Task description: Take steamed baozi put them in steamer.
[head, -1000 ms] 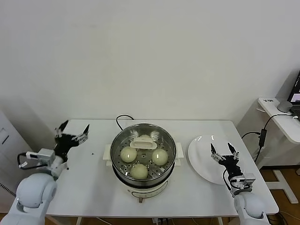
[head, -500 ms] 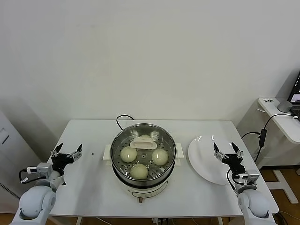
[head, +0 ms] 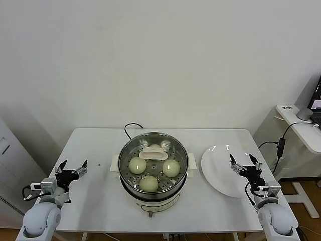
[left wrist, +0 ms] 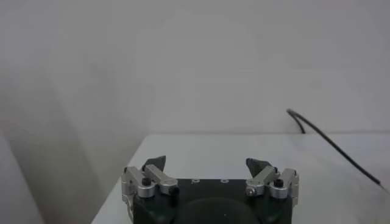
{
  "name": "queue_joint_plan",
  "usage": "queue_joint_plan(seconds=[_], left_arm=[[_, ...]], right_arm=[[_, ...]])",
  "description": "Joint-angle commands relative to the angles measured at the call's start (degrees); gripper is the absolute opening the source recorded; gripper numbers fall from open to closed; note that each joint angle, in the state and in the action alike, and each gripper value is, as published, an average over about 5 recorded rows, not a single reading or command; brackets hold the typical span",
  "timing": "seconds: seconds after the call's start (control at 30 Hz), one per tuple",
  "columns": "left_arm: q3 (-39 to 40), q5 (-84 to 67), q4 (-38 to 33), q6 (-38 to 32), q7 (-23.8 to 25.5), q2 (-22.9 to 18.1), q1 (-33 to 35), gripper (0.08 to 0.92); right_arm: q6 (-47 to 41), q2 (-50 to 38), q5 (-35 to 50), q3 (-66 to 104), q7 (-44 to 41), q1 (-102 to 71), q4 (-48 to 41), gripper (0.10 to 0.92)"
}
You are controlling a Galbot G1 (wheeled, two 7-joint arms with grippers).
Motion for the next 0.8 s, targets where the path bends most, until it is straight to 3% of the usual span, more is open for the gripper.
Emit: queue_joint_plan(seconds=[0.03, 0.8], left_arm=[[0.0, -0.3, 0.9, 0.1, -0.1, -0.1, 0.1, 0.823], [-1.1, 0.1, -3.6, 1.4, -0.2, -0.4, 3.5, 0.823]], right_arm=[[-1.3, 0.0, 0.5, 0.5, 0.1, -1.9, 1.8, 0.823], [-2.6, 0.0, 0.6, 1.3, -1.2, -3.4, 2.6, 0.823]])
